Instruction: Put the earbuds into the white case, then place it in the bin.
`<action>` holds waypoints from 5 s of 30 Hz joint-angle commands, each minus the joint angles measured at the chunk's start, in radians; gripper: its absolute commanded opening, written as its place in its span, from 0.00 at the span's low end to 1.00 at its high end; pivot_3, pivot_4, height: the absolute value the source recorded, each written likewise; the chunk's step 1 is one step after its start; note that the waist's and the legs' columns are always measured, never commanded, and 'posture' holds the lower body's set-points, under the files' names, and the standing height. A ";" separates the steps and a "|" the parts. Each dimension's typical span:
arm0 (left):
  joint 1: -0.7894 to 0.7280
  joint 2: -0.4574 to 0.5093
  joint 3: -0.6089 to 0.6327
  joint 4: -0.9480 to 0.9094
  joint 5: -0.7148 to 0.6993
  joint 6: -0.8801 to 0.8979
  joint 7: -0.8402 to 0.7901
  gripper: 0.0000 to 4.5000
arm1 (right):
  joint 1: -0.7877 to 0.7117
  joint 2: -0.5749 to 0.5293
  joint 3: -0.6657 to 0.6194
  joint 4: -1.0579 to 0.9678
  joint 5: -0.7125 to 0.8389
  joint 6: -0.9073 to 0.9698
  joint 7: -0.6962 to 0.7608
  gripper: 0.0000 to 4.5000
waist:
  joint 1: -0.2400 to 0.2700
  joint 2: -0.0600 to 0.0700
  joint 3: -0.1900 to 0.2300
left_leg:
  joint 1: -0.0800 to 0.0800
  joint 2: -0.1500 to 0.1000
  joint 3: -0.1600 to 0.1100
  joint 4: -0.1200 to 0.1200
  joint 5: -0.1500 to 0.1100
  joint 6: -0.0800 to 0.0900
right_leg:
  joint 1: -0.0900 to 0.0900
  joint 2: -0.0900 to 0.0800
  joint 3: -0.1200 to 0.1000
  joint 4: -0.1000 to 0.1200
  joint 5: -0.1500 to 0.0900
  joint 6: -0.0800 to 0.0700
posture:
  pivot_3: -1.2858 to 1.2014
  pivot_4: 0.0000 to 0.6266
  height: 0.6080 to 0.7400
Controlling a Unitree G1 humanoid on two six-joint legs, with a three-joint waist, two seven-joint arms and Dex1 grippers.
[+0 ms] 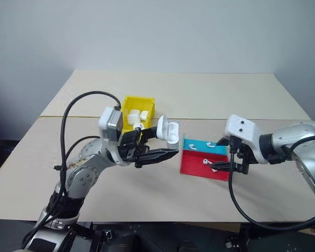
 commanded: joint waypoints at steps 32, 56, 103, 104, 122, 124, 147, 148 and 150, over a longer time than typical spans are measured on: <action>0.044 -0.131 -0.014 -0.103 0.084 -0.024 0.063 0.61 | -0.222 0.201 0.356 0.428 -0.592 -0.475 0.282 0.71 | 0.001 0.000 0.000 | 0.000 0.000 0.000 0.000 0.000 0.000 | 0.000 0.000 0.000 0.000 0.000 0.000 | 0.52 0.24 1.00; 0.049 -0.112 -0.001 -0.119 0.070 -0.005 0.077 0.61 | -0.170 0.238 0.341 0.437 -0.634 -0.477 0.260 0.14 | -0.001 0.000 0.000 | 0.004 0.000 0.000 0.000 0.000 0.000 | 0.005 0.000 -0.001 0.000 0.000 0.000 | 0.52 0.24 1.00; -0.053 -0.081 0.023 -0.018 0.073 0.008 -0.035 0.61 | 0.099 0.474 -0.489 -0.284 0.639 -0.042 -0.376 0.14 | 0.006 0.001 0.000 | 0.003 0.000 -0.002 -0.001 -0.001 0.001 | 0.006 0.000 -0.002 -0.002 0.000 0.001 | 0.52 0.24 1.00; -0.054 -0.083 0.022 -0.019 0.074 0.008 -0.033 0.61 | 0.102 0.464 -0.487 -0.281 0.634 -0.044 -0.370 0.14 | 0.006 0.001 0.000 | 0.003 0.000 -0.002 -0.001 -0.001 0.001 | 0.006 0.000 -0.002 -0.002 0.000 0.001 | 0.52 0.24 1.00; -0.049 -0.090 0.022 -0.020 0.084 0.002 -0.020 0.61 | 0.104 0.348 -0.427 -0.249 0.581 -0.113 -0.268 0.72 | 0.007 0.001 0.000 | 0.003 0.000 -0.002 -0.001 -0.001 0.002 | 0.006 0.000 -0.002 -0.003 0.000 0.001 | 0.52 0.24 1.00; -0.044 -0.084 0.025 -0.023 0.088 0.001 -0.015 0.61 | 0.087 0.326 -0.438 -0.200 0.547 -0.128 -0.259 0.72 | 0.007 0.001 0.000 | 0.003 0.000 -0.002 -0.001 -0.001 0.002 | 0.006 0.000 -0.002 -0.003 0.000 0.001 | 0.52 0.24 1.00; 0.044 -0.026 0.087 -0.110 0.103 -0.004 0.072 0.61 | -0.690 0.427 0.439 1.149 -0.665 -1.044 0.256 0.72 | -0.008 0.002 0.001 | 0.000 0.000 0.003 -0.003 -0.001 0.001 | -0.001 0.000 0.001 -0.004 0.000 0.001 | 0.52 0.24 1.00; 0.047 -0.025 0.088 -0.114 0.102 -0.004 0.075 0.61 | -0.710 0.444 0.448 1.199 -0.688 -1.073 0.253 0.72 | -0.009 0.002 0.002 | 0.000 0.000 0.003 -0.003 0.000 0.000 | -0.001 0.000 0.001 -0.004 0.000 0.001 | 0.52 0.24 1.00; 0.052 -0.024 0.087 -0.119 0.102 -0.005 0.079 0.61 | -0.743 0.469 0.458 1.281 -0.725 -1.122 0.242 0.72 | -0.009 0.002 0.002 | 0.000 0.000 0.003 -0.003 0.000 -0.001 | -0.001 0.000 0.001 -0.004 0.000 0.001 | 0.52 0.24 1.00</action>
